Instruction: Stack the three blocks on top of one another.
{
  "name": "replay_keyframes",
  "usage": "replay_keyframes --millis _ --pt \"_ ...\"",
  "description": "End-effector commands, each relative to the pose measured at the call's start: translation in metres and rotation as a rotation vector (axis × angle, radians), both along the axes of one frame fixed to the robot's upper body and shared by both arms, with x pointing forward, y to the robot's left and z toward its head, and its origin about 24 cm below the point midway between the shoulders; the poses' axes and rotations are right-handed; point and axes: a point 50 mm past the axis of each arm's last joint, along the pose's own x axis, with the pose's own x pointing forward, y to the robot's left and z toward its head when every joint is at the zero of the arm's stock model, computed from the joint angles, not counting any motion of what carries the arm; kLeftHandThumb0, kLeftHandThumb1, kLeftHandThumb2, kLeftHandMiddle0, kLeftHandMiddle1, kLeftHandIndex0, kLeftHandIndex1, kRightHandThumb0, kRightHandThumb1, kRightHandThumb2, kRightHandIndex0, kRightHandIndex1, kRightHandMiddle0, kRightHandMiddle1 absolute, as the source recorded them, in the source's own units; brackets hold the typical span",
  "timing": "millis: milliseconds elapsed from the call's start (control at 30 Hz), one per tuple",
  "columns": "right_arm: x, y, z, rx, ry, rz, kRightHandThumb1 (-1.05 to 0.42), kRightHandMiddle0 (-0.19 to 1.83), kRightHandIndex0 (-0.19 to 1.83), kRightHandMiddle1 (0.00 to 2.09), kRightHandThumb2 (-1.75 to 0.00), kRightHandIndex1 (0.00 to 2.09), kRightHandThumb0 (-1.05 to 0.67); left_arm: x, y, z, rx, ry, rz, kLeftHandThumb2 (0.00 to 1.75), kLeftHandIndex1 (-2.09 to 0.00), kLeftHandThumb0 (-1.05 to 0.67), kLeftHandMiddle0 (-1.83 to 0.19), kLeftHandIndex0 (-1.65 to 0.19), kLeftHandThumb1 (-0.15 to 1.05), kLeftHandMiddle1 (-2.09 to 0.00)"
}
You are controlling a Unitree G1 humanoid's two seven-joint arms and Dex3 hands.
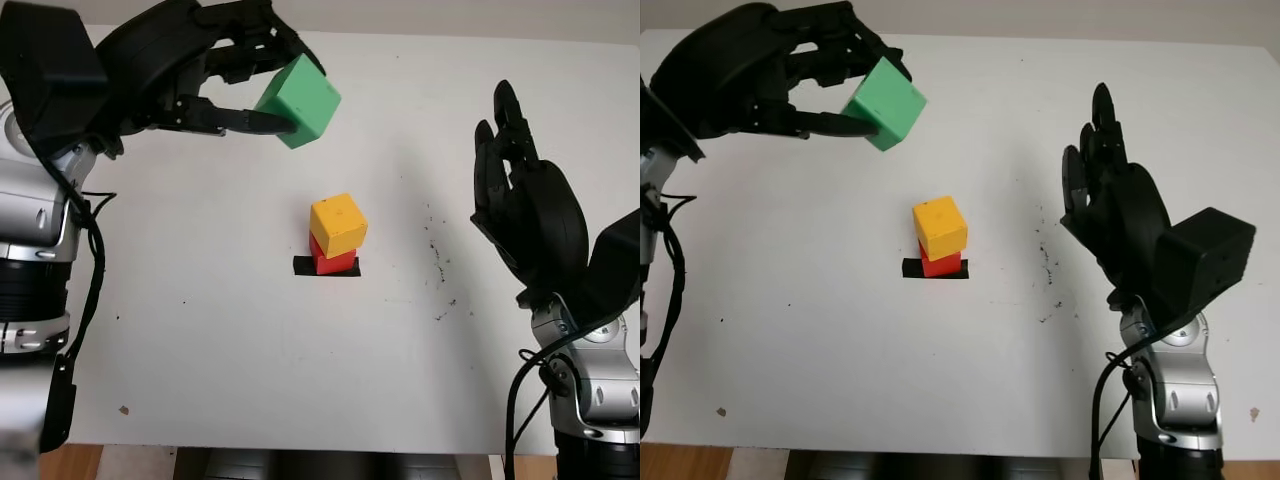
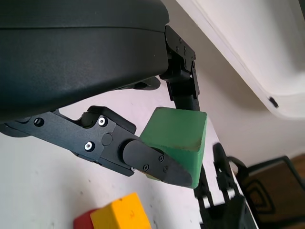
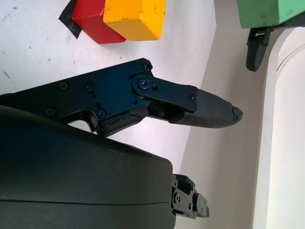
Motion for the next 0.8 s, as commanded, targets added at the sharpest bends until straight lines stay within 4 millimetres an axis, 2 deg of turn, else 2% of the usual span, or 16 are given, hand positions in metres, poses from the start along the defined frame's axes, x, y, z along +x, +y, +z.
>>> replay_keyframes --millis 0,133,300,467,600,767 --pt "-0.001 0.002 0.001 0.009 -0.016 -0.001 -1.05 -0.19 -0.19 0.0 -0.64 0.0 -0.7 0.003 -0.006 -0.002 -0.009 0.011 -0.052 0.16 -1.4 -0.43 -0.24 -0.4 1.05 -0.04" --pt "-0.002 0.002 0.0 0.005 -0.014 -0.012 -1.05 -0.19 -0.19 0.0 -0.64 0.0 -0.7 0.011 -0.011 -0.018 -0.04 0.103 -0.1 0.11 -1.39 -0.45 -0.2 -0.39 1.05 -0.03" --pt "-0.003 0.001 0.0 0.009 -0.011 -0.014 -1.05 -0.19 -0.19 0.0 -0.63 0.0 -0.7 0.018 -0.014 -0.035 -0.032 0.133 -0.144 0.16 -1.43 -0.46 -0.16 -0.35 1.05 -0.04" --pt "-0.003 0.002 -0.001 -0.003 -0.012 -0.018 -1.05 -0.19 -0.19 0.0 -0.64 0.0 -0.69 0.022 -0.018 -0.039 -0.037 0.148 -0.2 0.2 -1.44 -0.55 -0.1 -0.36 1.05 -0.03" --pt "-0.002 0.003 -0.001 -0.001 -0.015 -0.011 -1.05 -0.19 -0.19 0.0 -0.64 0.0 -0.69 0.025 -0.021 -0.044 -0.089 0.158 -0.23 0.2 -1.42 -0.55 -0.08 -0.38 1.05 -0.04" --pt "-0.003 0.003 -0.001 -0.001 -0.017 -0.014 -1.05 -0.19 -0.19 0.0 -0.65 0.0 -0.7 0.027 -0.025 -0.058 -0.152 0.209 -0.24 0.21 -1.45 -0.54 -0.05 -0.35 1.05 -0.05"
